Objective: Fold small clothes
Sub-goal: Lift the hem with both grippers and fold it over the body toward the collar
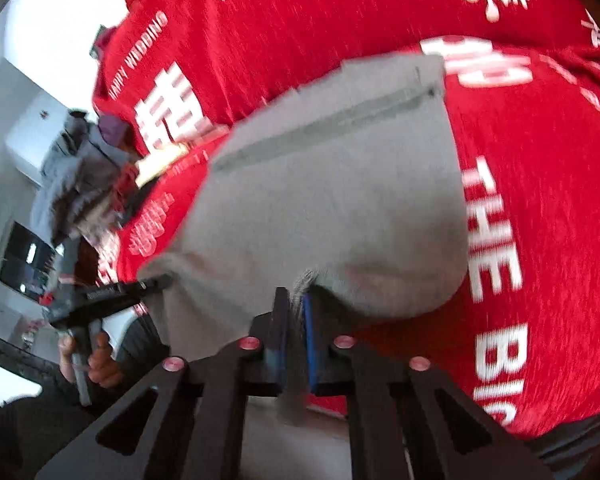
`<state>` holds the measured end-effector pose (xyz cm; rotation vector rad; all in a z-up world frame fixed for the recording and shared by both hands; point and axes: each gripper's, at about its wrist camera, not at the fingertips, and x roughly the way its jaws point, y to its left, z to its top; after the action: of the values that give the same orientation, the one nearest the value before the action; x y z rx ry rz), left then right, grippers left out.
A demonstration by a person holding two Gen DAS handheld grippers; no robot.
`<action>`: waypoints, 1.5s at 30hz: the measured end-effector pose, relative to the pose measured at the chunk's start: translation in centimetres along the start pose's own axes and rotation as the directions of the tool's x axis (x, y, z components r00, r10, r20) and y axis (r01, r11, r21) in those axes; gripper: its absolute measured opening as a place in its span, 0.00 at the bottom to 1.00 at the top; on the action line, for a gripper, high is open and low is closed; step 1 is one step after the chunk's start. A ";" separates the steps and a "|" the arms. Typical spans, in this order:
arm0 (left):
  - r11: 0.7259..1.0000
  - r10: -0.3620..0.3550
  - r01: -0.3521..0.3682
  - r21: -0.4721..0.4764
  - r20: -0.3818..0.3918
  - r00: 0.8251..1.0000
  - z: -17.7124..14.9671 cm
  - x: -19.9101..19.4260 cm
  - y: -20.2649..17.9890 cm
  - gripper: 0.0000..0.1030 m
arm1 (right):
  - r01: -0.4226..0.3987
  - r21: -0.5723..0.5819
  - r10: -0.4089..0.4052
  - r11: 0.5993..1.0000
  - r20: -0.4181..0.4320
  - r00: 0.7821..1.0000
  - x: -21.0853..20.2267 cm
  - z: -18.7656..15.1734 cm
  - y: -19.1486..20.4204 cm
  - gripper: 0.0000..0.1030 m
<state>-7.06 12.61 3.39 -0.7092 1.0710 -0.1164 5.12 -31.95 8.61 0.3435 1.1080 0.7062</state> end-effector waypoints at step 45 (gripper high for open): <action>0.996 -0.080 0.083 -0.018 0.102 0.992 3.2 -2.6 -1.7 0.12 | -0.361 0.118 0.350 0.925 0.108 0.931 -2.8 0.1 -1.2 0.12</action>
<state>-5.28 13.85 7.25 -0.7716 0.9484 -0.1375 4.84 -34.69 9.94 0.6988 1.0243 0.9293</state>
